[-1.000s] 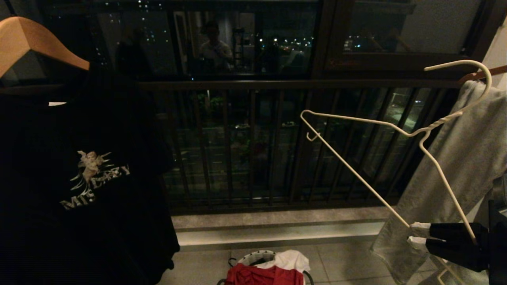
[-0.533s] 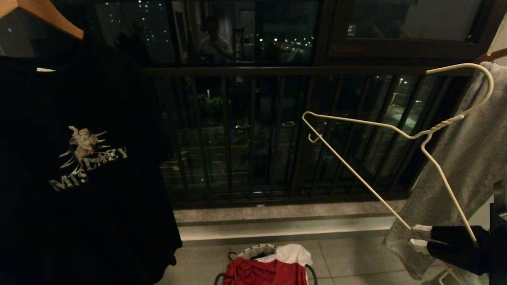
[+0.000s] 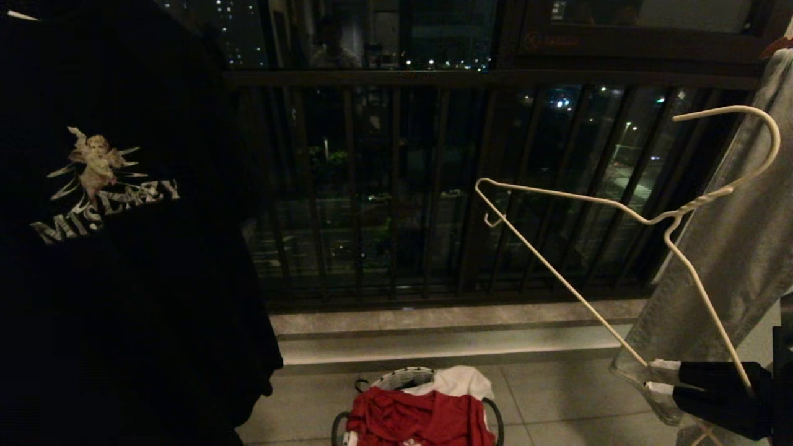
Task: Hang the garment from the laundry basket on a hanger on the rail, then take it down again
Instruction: Pick up clothes from the basket
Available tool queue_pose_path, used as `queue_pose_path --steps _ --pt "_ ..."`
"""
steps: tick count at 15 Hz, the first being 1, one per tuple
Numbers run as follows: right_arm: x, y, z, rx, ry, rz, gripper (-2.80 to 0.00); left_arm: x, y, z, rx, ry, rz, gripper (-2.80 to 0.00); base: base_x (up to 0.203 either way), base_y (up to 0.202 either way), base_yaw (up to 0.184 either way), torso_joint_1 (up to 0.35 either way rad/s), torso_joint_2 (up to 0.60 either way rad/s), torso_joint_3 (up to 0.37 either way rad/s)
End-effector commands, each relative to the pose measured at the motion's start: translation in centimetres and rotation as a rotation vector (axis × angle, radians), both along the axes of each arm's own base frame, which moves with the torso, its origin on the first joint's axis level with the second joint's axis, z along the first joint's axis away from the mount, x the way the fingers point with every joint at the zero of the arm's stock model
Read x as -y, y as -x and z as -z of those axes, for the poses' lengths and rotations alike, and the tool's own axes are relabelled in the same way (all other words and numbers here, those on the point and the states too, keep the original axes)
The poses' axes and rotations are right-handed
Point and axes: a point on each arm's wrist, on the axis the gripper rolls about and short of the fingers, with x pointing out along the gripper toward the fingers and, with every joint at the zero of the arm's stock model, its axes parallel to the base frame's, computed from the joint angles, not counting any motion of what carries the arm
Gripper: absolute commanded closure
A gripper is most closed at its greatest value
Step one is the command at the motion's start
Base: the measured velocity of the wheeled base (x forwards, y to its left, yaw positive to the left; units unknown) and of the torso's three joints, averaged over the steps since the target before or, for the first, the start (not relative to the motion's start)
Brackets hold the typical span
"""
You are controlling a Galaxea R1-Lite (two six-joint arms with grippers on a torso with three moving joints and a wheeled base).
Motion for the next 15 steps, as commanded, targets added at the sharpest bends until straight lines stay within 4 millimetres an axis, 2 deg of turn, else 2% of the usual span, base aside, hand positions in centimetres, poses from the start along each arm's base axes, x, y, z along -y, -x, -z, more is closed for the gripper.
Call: queue_pose_path --steps 1,9,15 --pt "0.03 0.18 -0.12 0.011 -0.001 -0.004 0.00 0.00 0.01 0.00 0.001 0.000 0.000 0.00 0.000 0.000 0.000 -0.191 0.50 0.318" --pt "0.19 0.84 -0.12 0.028 -0.006 -0.003 0.00 0.00 0.01 0.00 0.001 0.000 0.000 0.00 0.000 0.000 0.000 -0.159 0.48 0.321" --pt "0.22 0.98 0.26 0.016 -0.006 -0.004 0.00 0.00 0.01 0.00 0.001 0.000 0.000 0.00 0.000 0.000 0.000 -0.092 0.45 0.355"
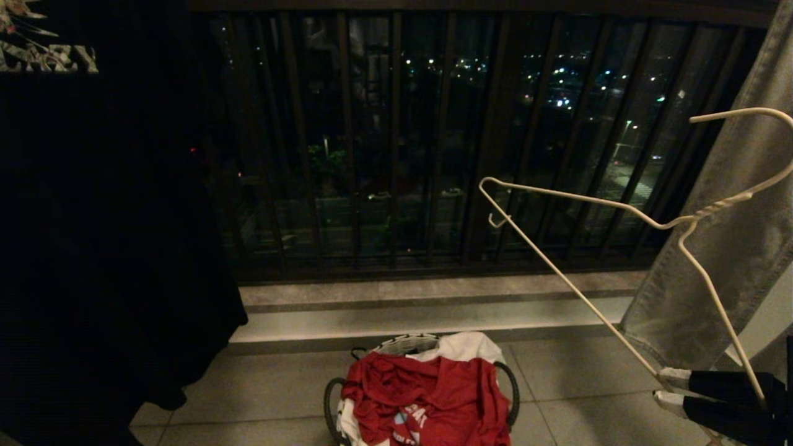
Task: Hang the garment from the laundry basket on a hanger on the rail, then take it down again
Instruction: Pick up clothes from the basket
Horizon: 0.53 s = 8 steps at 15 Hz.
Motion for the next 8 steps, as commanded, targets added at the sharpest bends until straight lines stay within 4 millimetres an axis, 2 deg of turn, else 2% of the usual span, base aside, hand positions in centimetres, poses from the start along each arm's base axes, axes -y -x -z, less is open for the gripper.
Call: queue_pose_path --steps 1,3,4,8 --pt "0.01 0.08 0.01 0.003 0.001 -0.004 0.00 0.00 0.01 0.00 0.001 0.000 0.000 0.00 0.000 0.000 0.000 -0.035 0.43 0.383" --pt "0.02 0.12 0.03 0.003 0.001 -0.004 0.00 0.00 0.00 0.00 0.000 0.000 0.000 0.00 0.000 0.000 0.000 -0.032 0.37 0.350" --pt "0.03 0.16 0.01 0.005 0.000 -0.004 0.00 0.00 0.01 0.00 0.001 0.000 0.000 0.00 0.000 0.000 0.000 -0.008 0.18 0.161" --pt "0.07 0.34 -0.08 0.013 -0.002 -0.004 0.00 0.00 0.01 0.00 0.001 0.000 0.000 0.00 0.000 0.000 0.000 0.000 0.05 0.045"
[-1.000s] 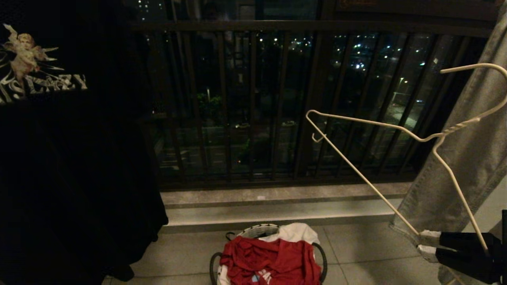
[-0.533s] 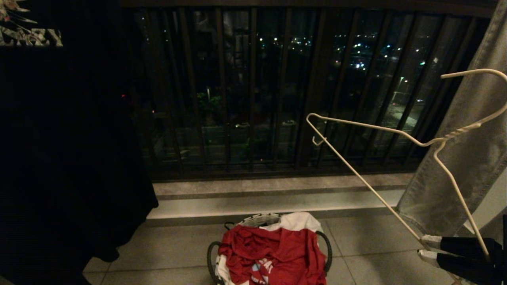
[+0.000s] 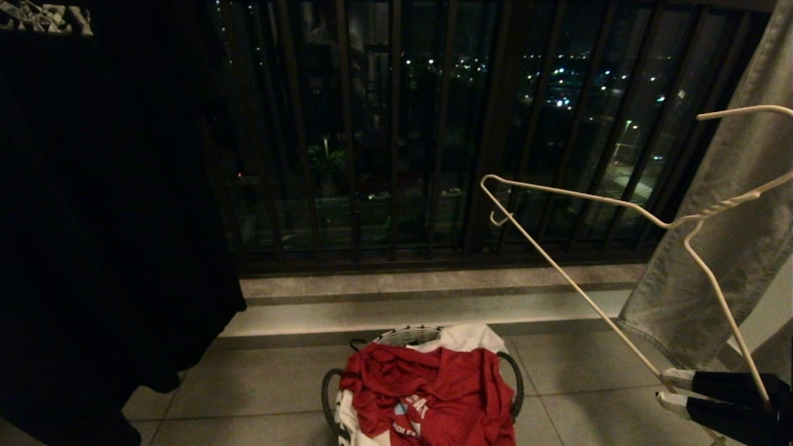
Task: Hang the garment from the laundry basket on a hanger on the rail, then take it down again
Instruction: Pick up clothes from the basket
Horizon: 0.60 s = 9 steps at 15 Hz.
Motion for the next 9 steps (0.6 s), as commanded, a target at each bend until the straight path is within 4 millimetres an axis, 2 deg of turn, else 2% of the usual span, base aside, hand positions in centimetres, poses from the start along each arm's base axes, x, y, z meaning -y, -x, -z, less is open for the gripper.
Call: queue_pose_path --steps 1,9 --pt "0.02 0.12 0.00 0.004 0.000 -0.004 0.00 0.00 0.01 0.00 0.001 0.000 0.000 0.00 0.000 0.000 0.000 0.000 0.00 0.000" --pt "0.14 0.63 -0.82 0.036 -0.054 0.016 0.00 0.00 0.00 0.00 0.000 0.000 0.000 0.00 0.000 0.000 0.000 0.000 0.00 0.000"
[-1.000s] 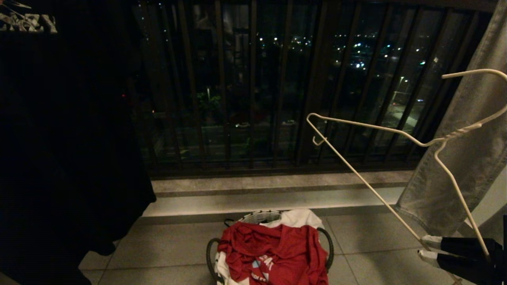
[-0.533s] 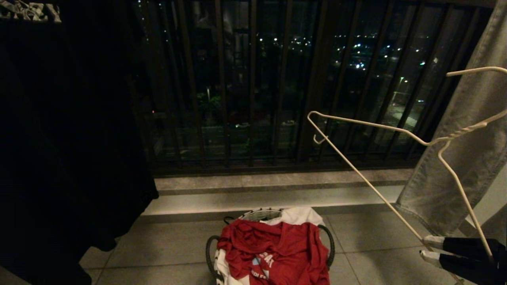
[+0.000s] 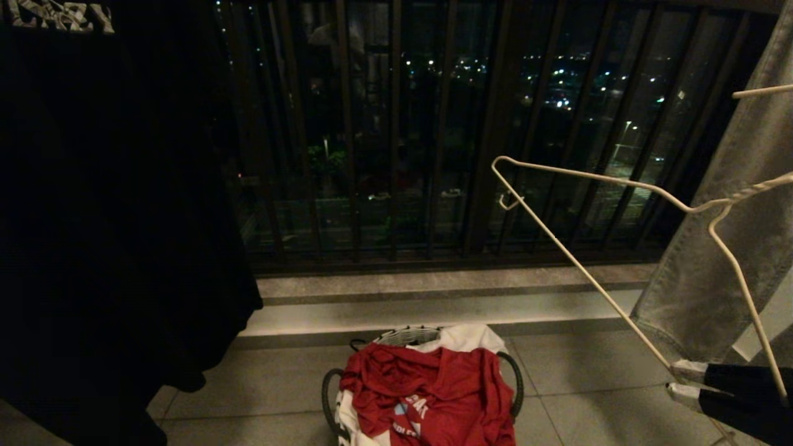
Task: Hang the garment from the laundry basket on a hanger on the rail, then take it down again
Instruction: Pick up clothes from the basket
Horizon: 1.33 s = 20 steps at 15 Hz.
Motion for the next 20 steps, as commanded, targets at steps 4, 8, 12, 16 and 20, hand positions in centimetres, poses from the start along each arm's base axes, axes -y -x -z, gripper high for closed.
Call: queue_pose_path --steps 4,8,12,16,20 --pt "-0.3 -1.0 -0.1 -0.004 0.000 -0.013 0.00 0.0 0.0 0.0 0.001 0.000 0.000 0.00 0.000 0.000 0.000 0.000 0.00 0.000" --pt "-0.5 -1.9 -0.1 0.023 0.037 -0.023 0.00 0.0 0.0 0.0 0.001 0.000 0.000 0.00 0.000 0.000 0.000 0.000 0.00 0.000" --pt "-0.8 -3.4 -0.6 0.036 0.040 -0.023 0.00 0.0 0.0 0.0 0.001 0.000 0.000 0.00 0.000 0.000 0.000 0.000 0.00 0.000" --pt "-1.2 -5.0 -0.4 0.019 0.036 -0.024 0.00 0.0 0.0 0.0 0.001 0.000 0.000 0.00 0.000 0.000 0.000 0.000 0.00 0.000" --pt "-1.3 -5.4 -1.2 0.064 0.014 -0.023 0.00 0.0 0.0 0.0 0.001 0.000 0.000 0.00 0.000 0.000 0.000 0.000 0.00 0.000"
